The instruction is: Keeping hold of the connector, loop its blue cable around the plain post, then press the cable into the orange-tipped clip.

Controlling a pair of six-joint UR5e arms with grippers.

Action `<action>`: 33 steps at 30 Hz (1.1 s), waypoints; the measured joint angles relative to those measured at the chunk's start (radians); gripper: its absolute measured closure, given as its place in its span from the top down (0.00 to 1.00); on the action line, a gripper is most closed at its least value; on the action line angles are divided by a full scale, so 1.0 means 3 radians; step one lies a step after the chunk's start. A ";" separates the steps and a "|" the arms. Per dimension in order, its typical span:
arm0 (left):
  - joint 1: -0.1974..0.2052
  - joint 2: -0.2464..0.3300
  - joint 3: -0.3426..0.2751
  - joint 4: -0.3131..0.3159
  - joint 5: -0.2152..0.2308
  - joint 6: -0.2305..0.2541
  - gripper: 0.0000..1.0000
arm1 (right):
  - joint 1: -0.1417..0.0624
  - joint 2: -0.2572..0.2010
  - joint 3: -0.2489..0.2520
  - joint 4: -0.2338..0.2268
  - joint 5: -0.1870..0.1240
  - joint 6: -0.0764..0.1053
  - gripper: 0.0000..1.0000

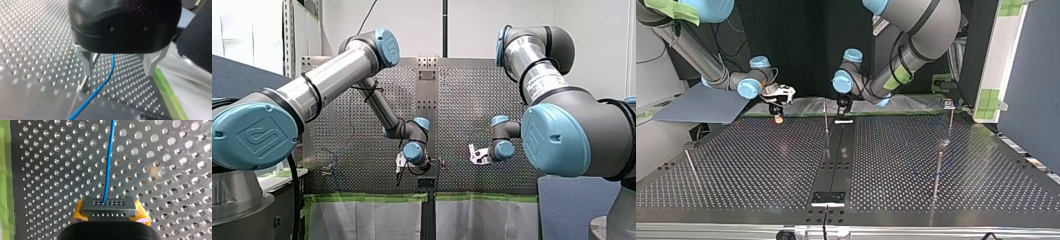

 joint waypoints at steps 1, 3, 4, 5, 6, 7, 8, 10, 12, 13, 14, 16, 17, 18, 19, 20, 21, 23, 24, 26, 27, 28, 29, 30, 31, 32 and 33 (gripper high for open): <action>-0.0012 0.0006 -0.0034 0.0014 0.0014 0.0021 1.00 | 0.0000 0.0001 0.0000 0.0004 0.0000 0.0000 0.00; -0.0041 0.0014 -0.0112 0.0039 0.0058 0.0053 1.00 | 0.0000 0.0001 0.0000 0.0009 0.0000 -0.0001 0.00; -0.0054 0.0016 -0.0144 0.0048 0.0081 0.0060 1.00 | -0.0001 0.0001 -0.0001 0.0011 0.0000 -0.0002 0.00; -0.0067 0.0018 -0.0174 0.0053 0.0105 0.0066 1.00 | -0.0001 0.0002 -0.0001 0.0012 0.0000 -0.0003 0.00; -0.0085 0.0018 -0.0213 0.0056 0.0139 0.0072 1.00 | -0.0001 0.0002 -0.0001 0.0012 0.0000 -0.0003 0.00; -0.0097 0.0018 -0.0237 0.0058 0.0162 0.0075 1.00 | 0.0000 0.0002 -0.0001 0.0013 0.0001 -0.0004 0.00; -0.0109 0.0019 -0.0254 0.0058 0.0179 0.0078 1.00 | 0.0000 0.0002 -0.0001 0.0013 0.0001 -0.0004 0.00; -0.0132 0.0020 -0.0278 0.0062 0.0207 0.0092 1.00 | 0.0002 0.0002 0.0000 0.0014 0.0001 -0.0006 0.00; -0.0153 0.0020 -0.0288 0.0081 0.0222 0.0114 1.00 | 0.0004 0.0002 -0.0001 0.0014 0.0001 -0.0006 0.00; -0.0160 0.0022 -0.0289 0.0097 0.0226 0.0121 1.00 | 0.0005 0.0002 0.0000 0.0013 0.0001 -0.0005 0.00; -0.0166 0.0022 -0.0288 0.0114 0.0229 0.0126 1.00 | 0.0006 0.0002 0.0000 0.0012 0.0001 -0.0005 0.00; -0.0176 0.0023 -0.0282 0.0156 0.0230 0.0134 1.00 | 0.0006 0.0002 0.0000 0.0011 -0.0001 -0.0007 0.00; -0.0179 0.0023 -0.0277 0.0178 0.0227 0.0136 1.00 | 0.0007 0.0002 0.0000 0.0010 -0.0002 -0.0008 0.00; -0.0182 0.0023 -0.0267 0.0205 0.0218 0.0138 1.00 | 0.0008 0.0002 0.0000 0.0010 -0.0004 -0.0008 0.00; -0.0183 0.0023 -0.0258 0.0221 0.0209 0.0139 1.00 | 0.0009 0.0002 -0.0001 0.0009 -0.0009 -0.0009 0.00; -0.0185 0.0023 -0.0248 0.0233 0.0198 0.0140 1.00 | 0.0010 0.0002 -0.0001 0.0009 -0.0013 -0.0009 0.00; -0.0187 0.0023 -0.0234 0.0245 0.0182 0.0141 1.00 | 0.0011 0.0002 -0.0001 0.0009 -0.0018 -0.0009 0.00; -0.0192 0.0025 -0.0206 0.0259 0.0148 0.0136 1.00 | 0.0011 0.0002 0.0000 0.0006 -0.0024 -0.0010 0.00; -0.0196 0.0030 -0.0189 0.0270 0.0117 0.0130 1.00 | 0.0011 0.0002 0.0000 0.0005 -0.0025 -0.0009 0.00; -0.0202 0.0036 -0.0173 0.0289 0.0061 0.0123 1.00 | 0.0010 0.0002 -0.0001 0.0000 -0.0026 -0.0007 0.00; -0.0207 0.0041 -0.0167 0.0299 0.0025 0.0120 1.00 | 0.0010 0.0002 -0.0002 -0.0003 -0.0027 -0.0007 0.00; -0.0212 0.0044 -0.0164 0.0307 0.0005 0.0119 1.00 | 0.0010 0.0002 -0.0002 -0.0009 -0.0028 -0.0006 0.00; -0.0216 0.0047 -0.0162 0.0315 -0.0009 0.0119 1.00 | 0.0010 0.0003 -0.0002 -0.0014 -0.0028 -0.0004 0.00; -0.0222 0.0049 -0.0160 0.0323 -0.0018 0.0118 1.00 | 0.0010 0.0003 -0.0001 -0.0018 -0.0029 -0.0003 0.00; -0.0227 0.0051 -0.0160 0.0328 -0.0020 0.0116 1.00 | 0.0011 0.0003 -0.0001 -0.0023 -0.0029 -0.0002 0.00; -0.0232 0.0052 -0.0159 0.0333 -0.0017 0.0114 1.00 | 0.0011 0.0004 -0.0001 -0.0025 -0.0029 -0.0002 0.00; -0.0239 0.0053 -0.0159 0.0337 -0.0010 0.0112 1.00 | 0.0010 0.0004 -0.0001 -0.0027 -0.0030 -0.0001 0.00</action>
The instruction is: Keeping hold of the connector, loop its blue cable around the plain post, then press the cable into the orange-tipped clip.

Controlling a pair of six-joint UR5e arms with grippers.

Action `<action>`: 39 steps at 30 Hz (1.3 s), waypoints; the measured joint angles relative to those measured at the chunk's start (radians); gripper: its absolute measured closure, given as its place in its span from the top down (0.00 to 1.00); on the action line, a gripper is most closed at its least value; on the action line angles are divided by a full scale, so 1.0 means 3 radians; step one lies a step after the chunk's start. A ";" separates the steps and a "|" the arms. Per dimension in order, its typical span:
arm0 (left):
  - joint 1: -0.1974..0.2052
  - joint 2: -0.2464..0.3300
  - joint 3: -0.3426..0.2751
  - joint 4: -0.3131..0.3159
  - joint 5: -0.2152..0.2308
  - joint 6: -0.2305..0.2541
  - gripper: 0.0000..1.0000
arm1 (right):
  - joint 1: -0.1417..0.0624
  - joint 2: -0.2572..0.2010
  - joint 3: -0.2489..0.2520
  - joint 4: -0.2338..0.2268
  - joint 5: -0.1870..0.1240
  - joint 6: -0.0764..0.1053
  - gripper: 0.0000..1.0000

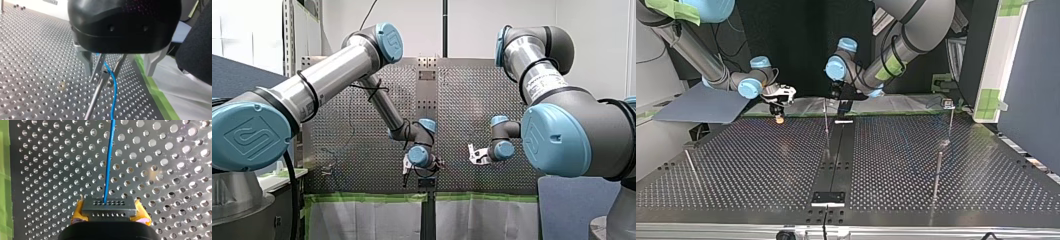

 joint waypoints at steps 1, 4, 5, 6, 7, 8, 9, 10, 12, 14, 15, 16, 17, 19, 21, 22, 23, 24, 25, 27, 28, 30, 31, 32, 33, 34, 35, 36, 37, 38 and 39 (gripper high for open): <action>-0.0006 0.0000 0.0000 0.0002 0.0007 -0.0001 1.00 | -0.0001 0.0000 0.0000 -0.0001 0.0000 0.0000 0.00; -0.0030 0.0000 0.0000 0.0006 0.0028 -0.0004 1.00 | -0.0001 0.0000 0.0000 -0.0001 0.0000 0.0001 0.00; -0.0038 0.0000 0.0001 0.0005 0.0032 -0.0006 1.00 | -0.0001 0.0001 0.0000 -0.0001 0.0000 0.0001 0.00; -0.0047 0.0000 0.0001 0.0005 0.0039 -0.0006 1.00 | -0.0002 0.0001 0.0000 -0.0001 0.0000 0.0002 0.00; -0.0054 0.0000 0.0001 0.0004 0.0043 -0.0007 1.00 | -0.0002 0.0002 0.0000 0.0000 0.0000 0.0002 0.00; -0.0060 0.0000 0.0001 0.0004 0.0046 -0.0008 1.00 | -0.0002 0.0002 0.0000 0.0001 0.0000 0.0002 0.00; -0.0067 0.0000 0.0001 0.0005 0.0046 -0.0009 1.00 | -0.0002 0.0003 0.0000 0.0003 0.0000 0.0002 0.00; -0.0072 0.0000 0.0001 0.0006 0.0046 -0.0011 1.00 | -0.0001 0.0004 -0.0001 0.0006 0.0000 0.0002 0.00; -0.0081 0.0000 0.0001 0.0007 0.0047 -0.0013 1.00 | -0.0001 0.0004 -0.0001 0.0008 0.0000 0.0001 0.00; -0.0090 0.0000 0.0001 0.0007 0.0048 -0.0014 1.00 | 0.0000 0.0006 0.0000 0.0009 0.0000 0.0001 0.00; -0.0095 0.0000 0.0001 0.0007 0.0046 -0.0014 1.00 | 0.0001 0.0007 0.0000 0.0009 0.0000 0.0001 0.00; -0.0099 0.0000 0.0001 0.0007 0.0045 -0.0015 1.00 | 0.0001 0.0007 -0.0001 0.0009 0.0000 0.0001 0.00; -0.0102 0.0000 0.0001 0.0007 0.0042 -0.0017 1.00 | 0.0001 0.0008 -0.0001 0.0009 0.0000 0.0001 0.00; -0.0107 0.0000 0.0001 0.0008 0.0037 -0.0033 1.00 | 0.0001 0.0008 -0.0001 0.0010 0.0000 0.0001 0.00; -0.0109 0.0000 0.0001 0.0008 0.0035 -0.0048 1.00 | 0.0001 0.0008 0.0000 0.0012 0.0000 0.0001 0.00; -0.0110 0.0001 0.0001 0.0008 0.0036 -0.0052 1.00 | 0.0001 0.0008 0.0000 0.0013 0.0000 0.0001 0.00; -0.0110 0.0000 0.0001 0.0008 0.0037 -0.0055 1.00 | 0.0000 0.0008 0.0001 0.0015 0.0000 0.0001 0.00; -0.0110 -0.0001 0.0001 0.0008 0.0038 -0.0057 1.00 | 0.0001 0.0008 0.0001 0.0017 0.0000 0.0001 0.00; -0.0110 -0.0001 0.0001 0.0008 0.0038 -0.0059 1.00 | 0.0001 0.0010 0.0001 0.0020 0.0000 0.0001 0.00; -0.0112 -0.0001 0.0001 0.0008 0.0036 -0.0060 1.00 | 0.0001 0.0012 0.0001 0.0023 0.0000 0.0001 0.00; -0.0113 -0.0001 0.0001 0.0008 0.0036 -0.0060 1.00 | 0.0001 0.0012 0.0000 0.0023 0.0000 0.0001 0.00; -0.0115 -0.0001 0.0001 0.0008 0.0033 -0.0061 1.00 | 0.0002 0.0015 0.0001 0.0024 0.0000 0.0001 0.00; -0.0115 -0.0001 0.0001 0.0008 0.0031 -0.0061 1.00 | 0.0002 0.0016 0.0001 0.0024 0.0000 0.0001 0.00; -0.0115 -0.0002 0.0001 0.0008 0.0031 -0.0061 1.00 | 0.0002 0.0016 0.0001 0.0025 0.0000 0.0001 0.00; -0.0115 -0.0002 0.0001 0.0008 0.0030 -0.0061 1.00 | 0.0002 0.0017 0.0001 0.0025 -0.0001 0.0001 0.00; -0.0115 -0.0002 0.0001 0.0008 0.0029 -0.0061 1.00 | 0.0002 0.0017 0.0000 0.0025 0.0000 0.0001 0.00; -0.0116 -0.0002 0.0001 0.0008 0.0029 -0.0061 1.00 | 0.0002 0.0017 0.0000 0.0025 -0.0001 0.0001 0.00; -0.0120 -0.0002 0.0001 0.0007 0.0024 -0.0060 1.00 | 0.0002 0.0018 0.0000 0.0025 0.0000 0.0001 0.00; -0.0124 -0.0001 -0.0002 0.0006 0.0016 -0.0057 1.00 | 0.0002 0.0018 0.0000 0.0025 0.0000 0.0001 0.00; -0.0129 0.0002 -0.0007 0.0005 0.0002 -0.0051 1.00 | 0.0002 0.0019 0.0000 0.0025 -0.0001 0.0001 0.00; -0.0138 0.0015 -0.0023 0.0006 -0.0025 -0.0034 1.00 | 0.0002 0.0019 -0.0001 0.0025 0.0000 0.0001 0.00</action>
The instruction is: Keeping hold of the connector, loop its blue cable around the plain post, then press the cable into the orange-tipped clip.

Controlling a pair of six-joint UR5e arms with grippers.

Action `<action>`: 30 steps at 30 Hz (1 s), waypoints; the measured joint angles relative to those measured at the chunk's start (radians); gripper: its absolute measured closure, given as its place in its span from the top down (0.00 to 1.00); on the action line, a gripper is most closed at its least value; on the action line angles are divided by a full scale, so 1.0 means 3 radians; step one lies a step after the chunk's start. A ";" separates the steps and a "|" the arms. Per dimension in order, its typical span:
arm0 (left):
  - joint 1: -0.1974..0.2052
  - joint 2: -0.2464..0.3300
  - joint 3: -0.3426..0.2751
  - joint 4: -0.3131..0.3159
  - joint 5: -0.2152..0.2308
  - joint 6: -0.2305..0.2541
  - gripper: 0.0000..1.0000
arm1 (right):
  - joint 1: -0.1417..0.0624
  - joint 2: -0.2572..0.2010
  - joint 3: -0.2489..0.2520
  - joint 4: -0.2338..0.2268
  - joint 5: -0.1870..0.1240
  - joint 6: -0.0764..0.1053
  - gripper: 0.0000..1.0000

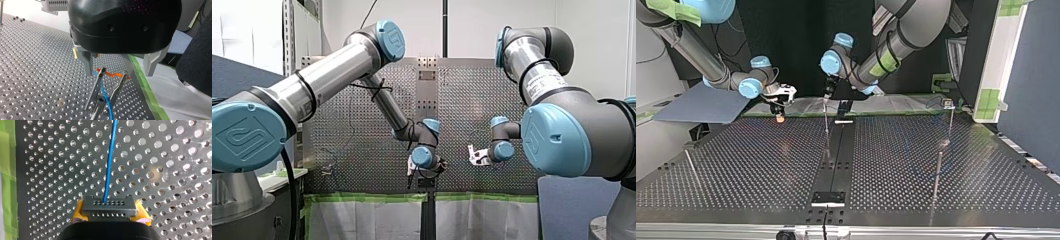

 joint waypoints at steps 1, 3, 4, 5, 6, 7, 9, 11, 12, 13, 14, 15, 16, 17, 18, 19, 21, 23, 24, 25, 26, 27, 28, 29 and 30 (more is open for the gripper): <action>-0.0009 0.0017 -0.0019 0.0007 -0.0024 0.0016 1.00 | 0.0000 0.0000 0.0000 0.0000 0.0000 0.0000 0.00; -0.0029 0.0068 -0.0072 0.0043 -0.0087 0.0036 1.00 | 0.0000 0.0003 0.0000 0.0003 -0.0001 -0.0001 0.00; -0.0037 0.0093 -0.0097 0.0064 -0.0106 0.0033 1.00 | 0.0000 0.0004 0.0000 0.0005 -0.0001 -0.0002 0.00; -0.0044 0.0119 -0.0124 0.0088 -0.0119 0.0024 1.00 | 0.0000 0.0004 -0.0001 0.0005 -0.0001 -0.0003 0.00; -0.0056 0.0152 -0.0158 0.0118 -0.0133 0.0005 1.00 | 0.0000 0.0004 -0.0001 0.0004 -0.0001 -0.0003 0.00; -0.0065 0.0178 -0.0183 0.0142 -0.0147 -0.0014 1.00 | 0.0000 0.0006 -0.0001 0.0002 -0.0001 -0.0002 0.00; -0.0092 0.0239 -0.0245 0.0203 -0.0189 -0.0066 1.00 | 0.0000 0.0006 -0.0001 -0.0001 -0.0001 -0.0002 0.00; -0.0115 0.0292 -0.0298 0.0255 -0.0234 -0.0116 1.00 | 0.0000 0.0006 0.0000 -0.0003 -0.0003 -0.0001 0.00; -0.0128 0.0326 -0.0331 0.0289 -0.0265 -0.0149 1.00 | 0.0000 0.0006 0.0000 -0.0004 -0.0003 -0.0001 0.00; -0.0137 0.0351 -0.0357 0.0314 -0.0289 -0.0173 1.00 | 0.0000 0.0005 0.0001 -0.0004 -0.0004 0.0000 0.00; -0.0145 0.0376 -0.0382 0.0338 -0.0313 -0.0198 1.00 | 0.0000 0.0006 0.0002 -0.0004 -0.0004 0.0000 0.00; -0.0154 0.0409 -0.0414 0.0372 -0.0345 -0.0231 1.00 | 0.0000 0.0006 0.0001 -0.0005 -0.0004 0.0000 0.00; -0.0159 0.0435 -0.0441 0.0398 -0.0371 -0.0257 1.00 | 0.0000 0.0006 0.0001 -0.0004 -0.0006 0.0000 0.00; -0.0161 0.0461 -0.0468 0.0424 -0.0398 -0.0281 1.00 | 0.0000 0.0007 0.0001 -0.0001 -0.0008 0.0001 0.00; -0.0158 0.0498 -0.0504 0.0460 -0.0434 -0.0307 1.00 | 0.0000 0.0008 0.0000 0.0002 -0.0012 0.0002 0.00; -0.0155 0.0527 -0.0533 0.0490 -0.0463 -0.0322 1.00 | 0.0000 0.0008 0.0000 0.0006 -0.0021 0.0003 0.00; -0.0157 0.0594 -0.0600 0.0556 -0.0530 -0.0348 1.00 | 0.0000 0.0009 -0.0001 0.0016 -0.0038 -0.0001 0.00; -0.0176 0.0651 -0.0657 0.0614 -0.0587 -0.0374 1.00 | 0.0004 0.0010 -0.0001 0.0034 -0.0056 -0.0012 0.00; -0.0190 0.0686 -0.0693 0.0648 -0.0622 -0.0387 1.00 | 0.0005 0.0010 -0.0001 0.0040 -0.0060 -0.0015 0.00; -0.0201 0.0712 -0.0717 0.0672 -0.0647 -0.0392 1.00 | 0.0007 0.0010 0.0000 0.0048 -0.0065 -0.0017 0.00; -0.0210 0.0738 -0.0743 0.0689 -0.0673 -0.0394 1.00 | 0.0008 0.0010 -0.0001 0.0055 -0.0067 -0.0019 0.00; -0.0222 0.0774 -0.0780 0.0703 -0.0710 -0.0394 1.00 | 0.0008 0.0010 0.0000 0.0063 -0.0067 -0.0021 0.00; -0.0230 0.0801 -0.0807 0.0709 -0.0737 -0.0394 1.00 | 0.0009 0.0010 0.0001 0.0074 -0.0065 -0.0024 0.00; -0.0239 0.0831 -0.0836 0.0713 -0.0766 -0.0394 1.00 | 0.0009 0.0010 0.0002 0.0082 -0.0064 -0.0028 0.00; -0.0250 0.0871 -0.0878 0.0717 -0.0807 -0.0396 1.00 | 0.0009 0.0010 0.0004 0.0088 -0.0065 -0.0033 0.00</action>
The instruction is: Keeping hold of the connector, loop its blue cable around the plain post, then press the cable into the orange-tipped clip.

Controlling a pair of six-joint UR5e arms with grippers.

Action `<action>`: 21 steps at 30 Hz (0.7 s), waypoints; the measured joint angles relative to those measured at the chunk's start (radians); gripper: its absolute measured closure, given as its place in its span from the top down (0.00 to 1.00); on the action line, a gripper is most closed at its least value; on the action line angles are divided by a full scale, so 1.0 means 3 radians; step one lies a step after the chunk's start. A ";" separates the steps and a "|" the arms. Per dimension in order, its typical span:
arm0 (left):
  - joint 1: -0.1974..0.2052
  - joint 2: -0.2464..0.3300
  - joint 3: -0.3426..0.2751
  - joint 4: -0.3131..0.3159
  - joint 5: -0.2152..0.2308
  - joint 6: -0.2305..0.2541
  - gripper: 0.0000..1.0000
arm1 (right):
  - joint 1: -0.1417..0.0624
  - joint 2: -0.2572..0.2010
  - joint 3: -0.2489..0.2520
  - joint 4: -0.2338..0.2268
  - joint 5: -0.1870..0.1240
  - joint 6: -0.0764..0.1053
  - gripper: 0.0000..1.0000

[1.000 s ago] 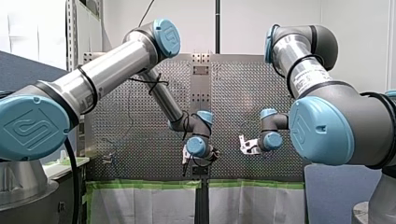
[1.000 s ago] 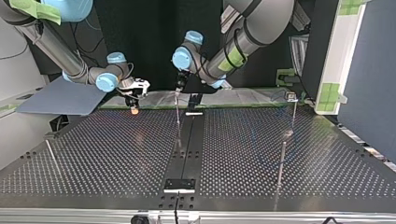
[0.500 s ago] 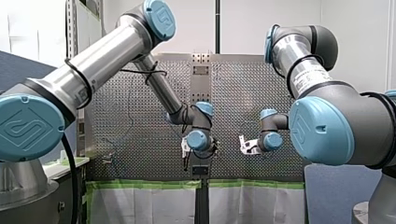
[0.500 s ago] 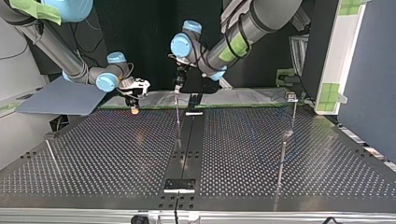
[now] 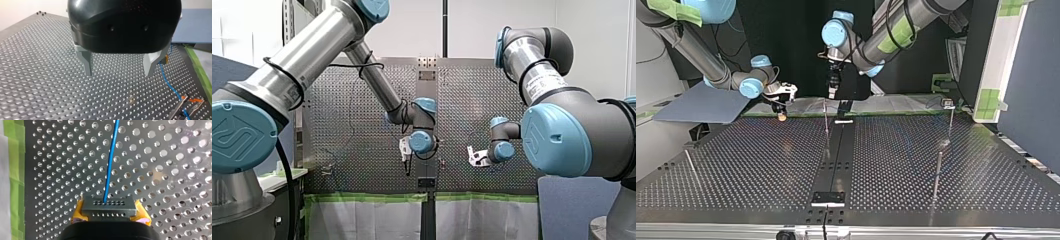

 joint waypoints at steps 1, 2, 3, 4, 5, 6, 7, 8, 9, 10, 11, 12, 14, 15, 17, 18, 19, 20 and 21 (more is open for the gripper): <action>-0.0009 0.0030 -0.0030 0.0003 -0.0027 -0.0003 1.00 | 0.0001 0.0000 0.0004 0.0003 -0.0004 -0.0008 0.00; -0.0018 0.0061 -0.0060 0.0005 -0.0048 -0.0008 1.00 | 0.0003 0.0000 0.0007 0.0002 -0.0012 -0.0014 0.00; -0.0031 0.0104 -0.0104 0.0006 -0.0071 -0.0015 1.00 | 0.0004 -0.0001 0.0009 0.0000 -0.0023 -0.0018 0.00; -0.0039 0.0136 -0.0136 0.0006 -0.0087 -0.0020 1.00 | 0.0002 0.0000 0.0011 -0.0004 -0.0038 -0.0021 0.00; -0.0047 0.0167 -0.0166 0.0006 -0.0103 -0.0024 1.00 | -0.0001 -0.0001 0.0014 -0.0008 -0.0045 -0.0022 0.00; -0.0057 0.0207 -0.0207 0.0006 -0.0122 -0.0029 1.00 | -0.0004 -0.0001 0.0017 -0.0012 -0.0049 -0.0022 0.00; -0.0063 0.0235 -0.0235 0.0006 -0.0133 -0.0032 1.00 | -0.0010 -0.0002 0.0023 -0.0020 -0.0053 -0.0022 0.00; -0.0069 0.0264 -0.0263 0.0007 -0.0142 -0.0035 1.00 | -0.0015 -0.0003 0.0027 -0.0025 -0.0055 -0.0023 0.00; -0.0076 0.0300 -0.0300 0.0008 -0.0150 -0.0041 1.00 | -0.0020 -0.0003 0.0031 -0.0029 -0.0056 -0.0024 0.00; -0.0082 0.0328 -0.0328 0.0008 -0.0153 -0.0050 1.00 | -0.0026 -0.0007 0.0039 -0.0039 -0.0060 -0.0025 0.00; -0.0088 0.0356 -0.0356 0.0008 -0.0156 -0.0060 1.00 | -0.0032 -0.0012 0.0049 -0.0053 -0.0064 -0.0026 0.00; -0.0096 0.0394 -0.0393 0.0008 -0.0160 -0.0074 1.00 | -0.0039 -0.0022 0.0062 -0.0071 -0.0071 -0.0026 0.00; -0.0107 0.0448 -0.0448 0.0007 -0.0163 -0.0093 1.00 | -0.0061 -0.0061 0.0110 -0.0127 -0.0089 -0.0019 0.00; -0.0114 0.0482 -0.0481 0.0009 -0.0165 -0.0106 1.00 | -0.0071 -0.0084 0.0135 -0.0153 -0.0093 -0.0011 0.00; -0.0122 0.0531 -0.0531 0.0013 -0.0166 -0.0128 1.00 | -0.0097 -0.0144 0.0197 -0.0220 -0.0086 0.0029 0.00; -0.0127 0.0566 -0.0565 0.0016 -0.0166 -0.0141 1.00 | -0.0110 -0.0172 0.0227 -0.0249 -0.0076 0.0052 0.00; -0.0130 0.0593 -0.0592 0.0019 -0.0166 -0.0148 1.00 | -0.0128 -0.0213 0.0268 -0.0292 -0.0060 0.0088 0.00; -0.0132 0.0620 -0.0620 0.0021 -0.0167 -0.0152 1.00 | -0.0140 -0.0245 0.0299 -0.0324 -0.0047 0.0118 0.00; -0.0134 0.0656 -0.0656 0.0023 -0.0167 -0.0156 1.00 | -0.0151 -0.0276 0.0331 -0.0354 -0.0032 0.0148 0.00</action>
